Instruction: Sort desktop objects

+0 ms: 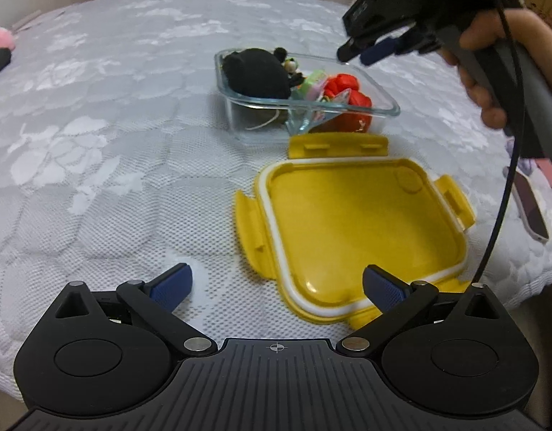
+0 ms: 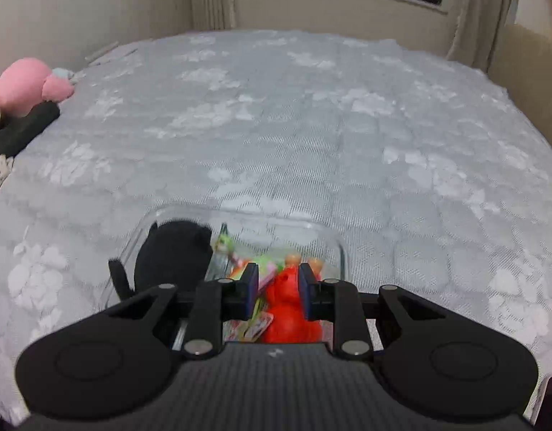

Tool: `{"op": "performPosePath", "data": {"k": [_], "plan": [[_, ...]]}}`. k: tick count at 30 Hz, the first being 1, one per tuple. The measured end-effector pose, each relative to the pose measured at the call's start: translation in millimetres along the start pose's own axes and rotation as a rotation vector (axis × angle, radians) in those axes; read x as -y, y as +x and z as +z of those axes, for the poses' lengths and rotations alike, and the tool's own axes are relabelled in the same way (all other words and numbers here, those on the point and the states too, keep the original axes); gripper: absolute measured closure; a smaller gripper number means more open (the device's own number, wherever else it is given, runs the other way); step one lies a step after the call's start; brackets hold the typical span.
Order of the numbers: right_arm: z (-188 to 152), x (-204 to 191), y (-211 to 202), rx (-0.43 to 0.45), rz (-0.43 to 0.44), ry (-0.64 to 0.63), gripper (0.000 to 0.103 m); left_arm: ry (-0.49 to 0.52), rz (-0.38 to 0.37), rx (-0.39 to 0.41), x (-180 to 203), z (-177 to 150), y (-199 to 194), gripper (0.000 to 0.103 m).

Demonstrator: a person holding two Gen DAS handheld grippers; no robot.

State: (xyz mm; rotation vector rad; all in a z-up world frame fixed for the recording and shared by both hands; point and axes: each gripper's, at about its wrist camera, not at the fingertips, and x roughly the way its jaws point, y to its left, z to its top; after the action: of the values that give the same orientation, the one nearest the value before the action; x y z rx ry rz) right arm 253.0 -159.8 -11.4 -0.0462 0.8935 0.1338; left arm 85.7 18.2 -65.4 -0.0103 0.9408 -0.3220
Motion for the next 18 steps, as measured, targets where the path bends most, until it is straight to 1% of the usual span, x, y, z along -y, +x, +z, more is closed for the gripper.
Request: {"op": "performPosePath", "data": {"k": [2,3,4,5,7,10,12,14,15,16,18], "plan": [[-6,0,14,-0.037,-0.021,-0.013,0.077,0.020,-0.001,-0.001,4,-1,0,0.000],[-8,1,20,-0.040,-0.026,-0.008,0.076,0.032,0.001,0.001,5,-2,-1,0.000],[-10,3,26,-0.043,-0.031,-0.002,0.070,0.043,0.003,0.002,6,-3,-2,0.000],[-13,4,32,-0.045,-0.036,0.005,0.070,0.049,0.006,0.006,5,-4,-4,0.000],[-10,7,30,-0.039,-0.023,0.047,0.072,0.040,0.008,0.008,2,-3,-4,0.000],[-4,3,9,0.075,0.057,0.094,0.072,0.011,0.003,0.006,-4,-1,-2,0.000],[-1,-9,2,0.133,0.119,0.094,0.072,-0.002,-0.006,0.003,-7,-1,-1,0.000],[1,-28,3,0.134,0.193,0.064,0.075,0.002,-0.004,0.002,-8,-3,-2,0.000],[2,-37,7,0.124,0.213,0.045,0.075,0.004,-0.001,0.004,-8,-3,-2,0.000],[2,-45,14,0.113,0.217,0.034,0.077,0.006,0.003,0.005,-9,-3,-3,0.000],[3,-59,27,0.084,0.213,0.017,0.078,0.004,0.007,0.013,-10,-3,-5,0.000]]}}
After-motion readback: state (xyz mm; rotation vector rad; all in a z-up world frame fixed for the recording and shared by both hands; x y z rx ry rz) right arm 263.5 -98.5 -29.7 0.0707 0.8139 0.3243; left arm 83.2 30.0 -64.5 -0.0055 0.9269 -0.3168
